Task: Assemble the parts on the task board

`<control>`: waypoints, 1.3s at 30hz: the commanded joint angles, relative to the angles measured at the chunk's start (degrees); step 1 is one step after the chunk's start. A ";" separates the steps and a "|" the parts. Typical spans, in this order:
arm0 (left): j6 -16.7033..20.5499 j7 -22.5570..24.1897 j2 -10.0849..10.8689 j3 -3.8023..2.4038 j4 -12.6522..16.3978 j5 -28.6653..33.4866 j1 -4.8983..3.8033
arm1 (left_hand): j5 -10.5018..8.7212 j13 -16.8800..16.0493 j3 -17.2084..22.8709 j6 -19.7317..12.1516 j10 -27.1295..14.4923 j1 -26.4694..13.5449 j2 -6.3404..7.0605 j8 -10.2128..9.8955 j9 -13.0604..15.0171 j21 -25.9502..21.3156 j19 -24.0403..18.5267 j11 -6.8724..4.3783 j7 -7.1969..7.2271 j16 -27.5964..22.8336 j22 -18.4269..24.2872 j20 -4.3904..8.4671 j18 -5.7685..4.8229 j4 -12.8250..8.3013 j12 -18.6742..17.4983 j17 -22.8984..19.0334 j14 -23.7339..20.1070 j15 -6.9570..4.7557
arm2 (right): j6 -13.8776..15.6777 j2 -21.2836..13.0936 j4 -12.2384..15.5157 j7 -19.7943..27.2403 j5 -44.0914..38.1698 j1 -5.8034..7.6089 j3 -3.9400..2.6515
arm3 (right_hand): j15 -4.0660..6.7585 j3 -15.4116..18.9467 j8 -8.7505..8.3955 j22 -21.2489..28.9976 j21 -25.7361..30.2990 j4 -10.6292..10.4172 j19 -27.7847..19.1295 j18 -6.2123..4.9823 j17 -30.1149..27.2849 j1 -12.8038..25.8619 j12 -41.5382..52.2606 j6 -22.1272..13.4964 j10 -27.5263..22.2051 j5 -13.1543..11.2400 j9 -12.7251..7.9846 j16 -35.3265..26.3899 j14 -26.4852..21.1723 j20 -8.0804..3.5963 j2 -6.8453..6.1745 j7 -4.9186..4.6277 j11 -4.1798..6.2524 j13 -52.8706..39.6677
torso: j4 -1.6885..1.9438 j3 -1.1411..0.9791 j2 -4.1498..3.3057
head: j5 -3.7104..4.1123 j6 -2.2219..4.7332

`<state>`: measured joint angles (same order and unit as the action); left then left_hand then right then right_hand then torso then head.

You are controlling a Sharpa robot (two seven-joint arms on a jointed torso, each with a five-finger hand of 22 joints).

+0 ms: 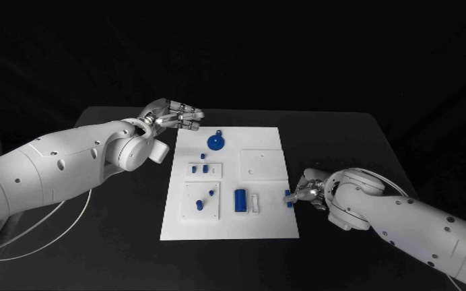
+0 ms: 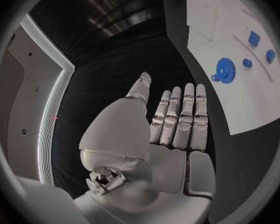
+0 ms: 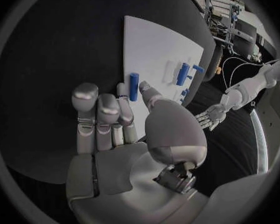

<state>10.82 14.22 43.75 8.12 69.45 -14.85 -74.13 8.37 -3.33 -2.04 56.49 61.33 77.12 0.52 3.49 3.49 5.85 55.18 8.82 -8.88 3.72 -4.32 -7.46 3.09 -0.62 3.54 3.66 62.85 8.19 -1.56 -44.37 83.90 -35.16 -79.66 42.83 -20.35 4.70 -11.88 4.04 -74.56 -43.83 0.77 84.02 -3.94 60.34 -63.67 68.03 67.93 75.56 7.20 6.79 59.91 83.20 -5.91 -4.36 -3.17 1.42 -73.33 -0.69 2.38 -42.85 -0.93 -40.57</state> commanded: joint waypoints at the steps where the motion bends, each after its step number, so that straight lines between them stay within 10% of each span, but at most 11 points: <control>1: -0.92 0.32 -0.06 -0.02 0.11 -0.11 0.02 | 0.11 -0.01 -0.07 0.23 -0.10 -0.51 -0.18 0.31 0.08 -0.11 -0.29 -0.27 -0.04 -0.03 0.02 -0.09 -0.29 0.23 0.00 0.03 -0.10 0.04 | -0.59 0.63 -0.71 -0.28 -1.04 -0.22 0.42 | -0.18 0.07 -0.39 0.02 0.30 1.73 3.09 -0.16 -0.06 -0.25 0.36 0.50 -0.02 0.78 -0.36 -0.08 0.19 0.11 1.16 0.11 0.05 0.01 | 0.02 -0.02 -0.02 | -0.15 -0.09; 17: -0.97 0.13 0.00 -0.01 0.03 -0.11 0.03 | 0.11 -0.01 -0.07 0.23 -0.10 -0.51 -0.18 0.31 0.08 -0.11 -0.29 -0.27 -0.04 -0.03 0.02 -0.09 -0.29 0.23 0.00 0.03 -0.10 0.04 | 0.23 1.64 -2.26 -0.76 -1.35 -0.23 0.95 | 0.05 -1.93 -0.32 0.06 0.41 7.26 3.10 0.08 -0.19 -0.96 0.44 1.99 0.11 4.28 -0.29 -0.16 0.20 -0.09 4.27 0.77 0.45 -0.05 | -0.05 -0.07 -0.01 | -0.28 -0.29; 34: -0.83 0.10 0.29 0.00 0.11 -0.11 0.03 | 0.11 -0.01 -0.07 0.23 -0.10 -0.51 -0.18 0.31 0.08 -0.11 -0.29 -0.27 -0.04 -0.03 0.02 -0.09 -0.29 0.23 0.00 0.03 -0.10 0.04 | 8.19 -2.74 2.17 3.98 2.51 -0.23 0.60 | 0.15 -9.06 -0.35 0.03 0.01 11.55 3.11 0.40 -0.77 0.65 0.20 3.58 0.89 8.44 -0.32 -0.46 0.21 -0.24 5.76 0.98 0.62 0.21 | -0.14 0.02 0.07 | -0.29 -0.07; 39: -0.81 0.07 0.33 0.00 0.15 -0.11 0.03 | 0.12 -0.01 -0.10 0.12 -0.16 -0.50 -0.23 0.31 0.08 -0.09 -0.30 -0.25 -0.08 -0.04 0.02 -0.09 -0.29 0.17 0.01 0.03 -0.09 0.04 | 10.13 -3.82 4.24 4.56 3.06 -0.22 0.01 | 0.23 -9.47 -0.36 0.04 -0.02 10.98 3.12 0.37 -0.77 1.78 0.22 3.81 1.10 3.87 -0.45 -0.37 0.20 -0.30 5.54 1.25 0.74 0.18 | -0.13 0.01 0.05 | -0.38 -0.07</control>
<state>10.64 14.03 44.08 8.15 69.44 -14.87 -74.08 8.37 -3.33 -2.04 56.48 61.33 77.12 0.52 3.49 3.49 5.85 55.18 8.82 -8.89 3.72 -4.32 -7.46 3.09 -0.62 3.54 3.66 62.85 8.19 5.76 -48.06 87.62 -32.36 -77.73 42.64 -20.32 4.67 -20.69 3.55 -74.54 -43.61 11.24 84.02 -3.94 59.63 -62.45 68.26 71.40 76.12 11.88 6.27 59.68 83.17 -5.91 1.08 -1.96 1.80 -73.16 -0.81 2.38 -42.79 -1.25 -40.65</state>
